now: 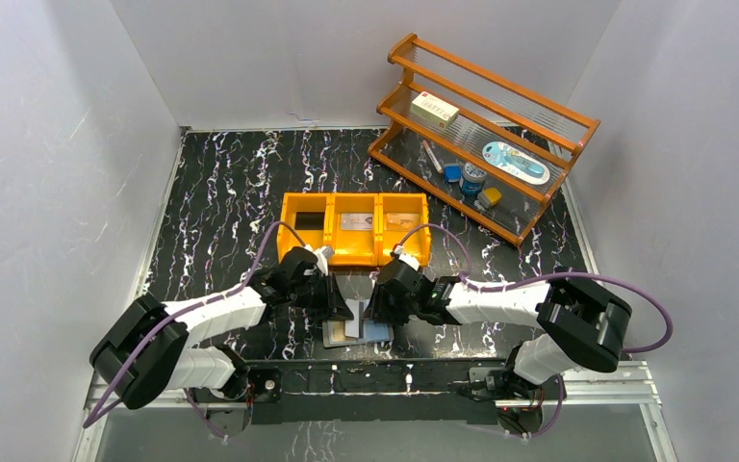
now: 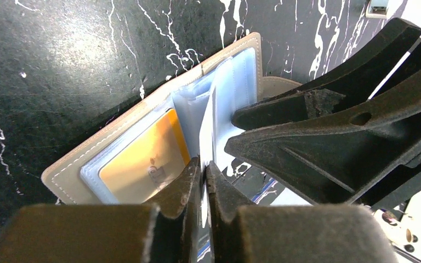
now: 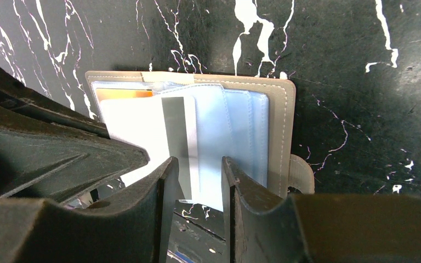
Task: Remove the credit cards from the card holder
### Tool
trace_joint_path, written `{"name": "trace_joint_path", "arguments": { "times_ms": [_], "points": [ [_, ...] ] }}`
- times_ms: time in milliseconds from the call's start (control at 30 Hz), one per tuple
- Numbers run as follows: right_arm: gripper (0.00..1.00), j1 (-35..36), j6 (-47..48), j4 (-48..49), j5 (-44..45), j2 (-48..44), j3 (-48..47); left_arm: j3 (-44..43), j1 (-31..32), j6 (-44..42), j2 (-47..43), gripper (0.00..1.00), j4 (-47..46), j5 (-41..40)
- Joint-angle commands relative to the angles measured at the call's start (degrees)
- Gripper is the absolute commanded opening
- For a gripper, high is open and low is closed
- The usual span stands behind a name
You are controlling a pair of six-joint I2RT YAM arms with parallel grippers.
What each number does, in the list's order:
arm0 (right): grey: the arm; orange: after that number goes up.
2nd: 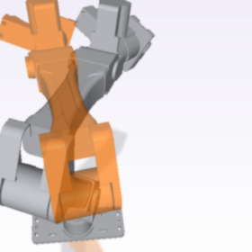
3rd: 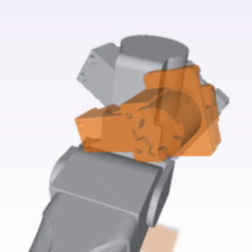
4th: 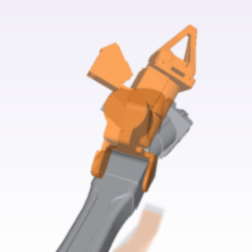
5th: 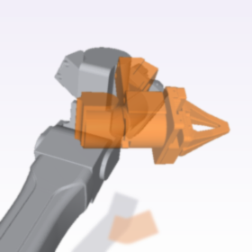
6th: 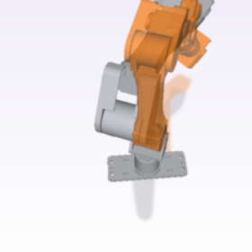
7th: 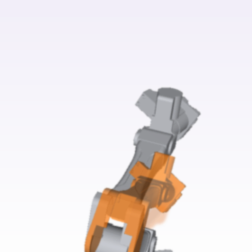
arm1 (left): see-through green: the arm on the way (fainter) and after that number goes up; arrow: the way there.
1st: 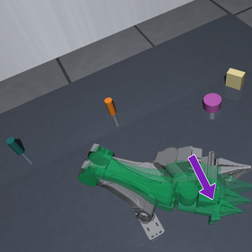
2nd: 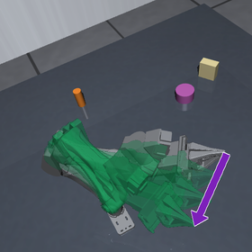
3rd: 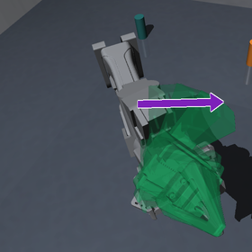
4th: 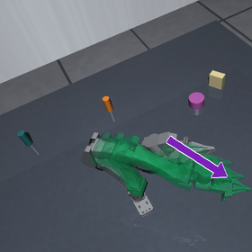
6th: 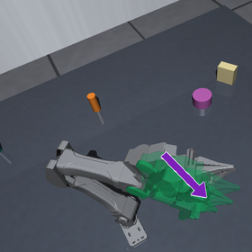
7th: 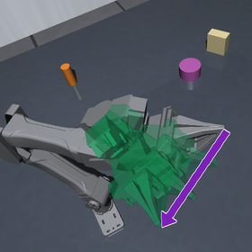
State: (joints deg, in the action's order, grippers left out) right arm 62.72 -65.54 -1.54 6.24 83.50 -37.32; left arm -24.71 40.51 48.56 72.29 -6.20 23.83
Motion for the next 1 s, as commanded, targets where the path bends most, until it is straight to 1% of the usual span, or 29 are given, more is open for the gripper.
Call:
{"name": "trace_joint_path", "arguments": {
  "times_ms": [0,33,200,333,467,633,767,833,900,967],
  "points": [
    [0.43,-0.14,1.36,-4.95,2.31,0.69,0.08,-1.21,0.04,-1.72,-3.78,0.02,4.46,-3.53],
    [0.43,-0.22,1.38,-5.1,2.43,0.65,0.06,-1.62,0.08,-2.26,-4.3,0.0,5.91,-4.59],
    [0.43,-0.27,0.91,-7.57,4.88,-0.55,-0.53,-3.27,0.08,-3.55,-7.29,0.0,11.91,-10.17],
    [0.44,-0.3,3.34,-6.2,5.69,-3.81,-1.3,-2.56,0.0,-2.78,-12.28,0.0,12.5,-13.51],
    [0.44,-0.32,7.5,-6.06,4.39,-5.05,-4.54,-3.08,-0.02,-3.01,-14.35,0.0,12.66,-13.74],
    [0.45,-0.25,11.78,-1.68,-1.92,-3.58,-7.59,-4.27,-0.02,-3.37,-14.77,0.0,14.27,-14.63],
    [0.44,-0.23,11.54,4.0,-9.16,0.06,-9.03,-4.17,0.0,-2.39,-18.12,0.0,16.64,-18.81],
    [0.44,-0.23,10.73,7.21,-11.38,2.09,-8.76,-3.98,0.01,-1.63,-20.2,0.0,17.88,-20.7],
    [0.43,-0.31,9.33,8.43,-11.71,4.02,-8.43,-3.6,0.01,-1.37,-21.85,0.0,18.28,-21.62],
    [0.42,-0.32,8.25,7.17,-9.25,5.09,-7.87,-3.52,-0.04,-1.34,-22.71,0.0,19.24,-22.1]
  ]
}}
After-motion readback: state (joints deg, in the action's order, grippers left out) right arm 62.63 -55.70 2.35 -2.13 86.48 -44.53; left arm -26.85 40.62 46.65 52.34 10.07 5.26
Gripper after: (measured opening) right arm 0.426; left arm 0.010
